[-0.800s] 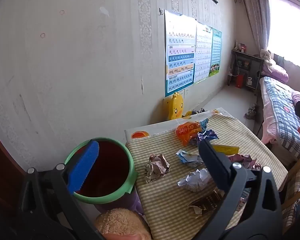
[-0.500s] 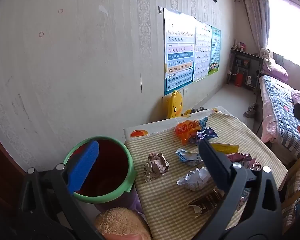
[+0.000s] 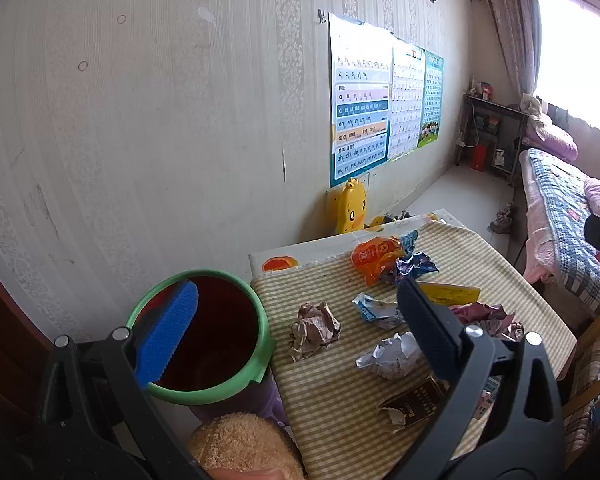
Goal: Collect trash
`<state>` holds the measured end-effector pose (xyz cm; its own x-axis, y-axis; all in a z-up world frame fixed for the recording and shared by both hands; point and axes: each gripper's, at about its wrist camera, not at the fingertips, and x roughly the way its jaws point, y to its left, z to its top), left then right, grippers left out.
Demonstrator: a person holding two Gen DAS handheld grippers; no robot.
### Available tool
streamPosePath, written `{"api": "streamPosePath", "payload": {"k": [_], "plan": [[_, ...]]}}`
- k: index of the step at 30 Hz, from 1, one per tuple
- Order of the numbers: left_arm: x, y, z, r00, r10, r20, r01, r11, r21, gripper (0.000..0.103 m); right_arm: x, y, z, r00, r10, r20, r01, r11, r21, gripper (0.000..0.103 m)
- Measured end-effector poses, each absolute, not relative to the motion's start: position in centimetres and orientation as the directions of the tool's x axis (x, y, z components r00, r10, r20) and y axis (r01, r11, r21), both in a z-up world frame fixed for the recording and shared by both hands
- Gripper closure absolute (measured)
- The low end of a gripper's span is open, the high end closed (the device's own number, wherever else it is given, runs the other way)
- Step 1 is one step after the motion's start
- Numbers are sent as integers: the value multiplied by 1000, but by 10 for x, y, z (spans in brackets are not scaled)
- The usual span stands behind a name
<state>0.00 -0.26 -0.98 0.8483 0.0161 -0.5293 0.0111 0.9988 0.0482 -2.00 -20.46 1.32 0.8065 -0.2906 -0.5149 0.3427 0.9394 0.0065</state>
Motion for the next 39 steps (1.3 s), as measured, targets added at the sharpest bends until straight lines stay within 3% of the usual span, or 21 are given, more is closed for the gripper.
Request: {"api": "streamPosePath", "payload": {"k": [39], "plan": [[2,-1,-13,827,16,-562,12,999,47,5,-15,-205,5,781,-281,-558,346,938,10,8]]}}
